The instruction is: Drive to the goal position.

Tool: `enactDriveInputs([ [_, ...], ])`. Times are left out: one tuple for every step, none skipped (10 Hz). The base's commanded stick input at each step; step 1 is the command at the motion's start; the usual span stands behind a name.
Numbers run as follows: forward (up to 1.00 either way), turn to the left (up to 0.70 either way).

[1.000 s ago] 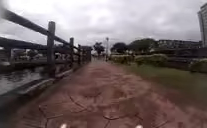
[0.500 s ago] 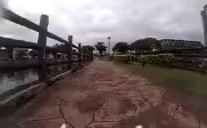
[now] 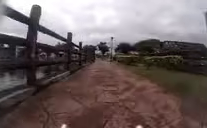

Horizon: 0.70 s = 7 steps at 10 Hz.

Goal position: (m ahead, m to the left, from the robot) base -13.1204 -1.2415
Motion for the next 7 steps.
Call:
enactDriveInputs([
  [0.85, 0.01],
  [0.85, 0.01],
  [0.85, 0.01],
  [0.85, 0.01],
  [0.85, 0.01],
  [0.85, 0.01],
  [0.85, 0.01],
])
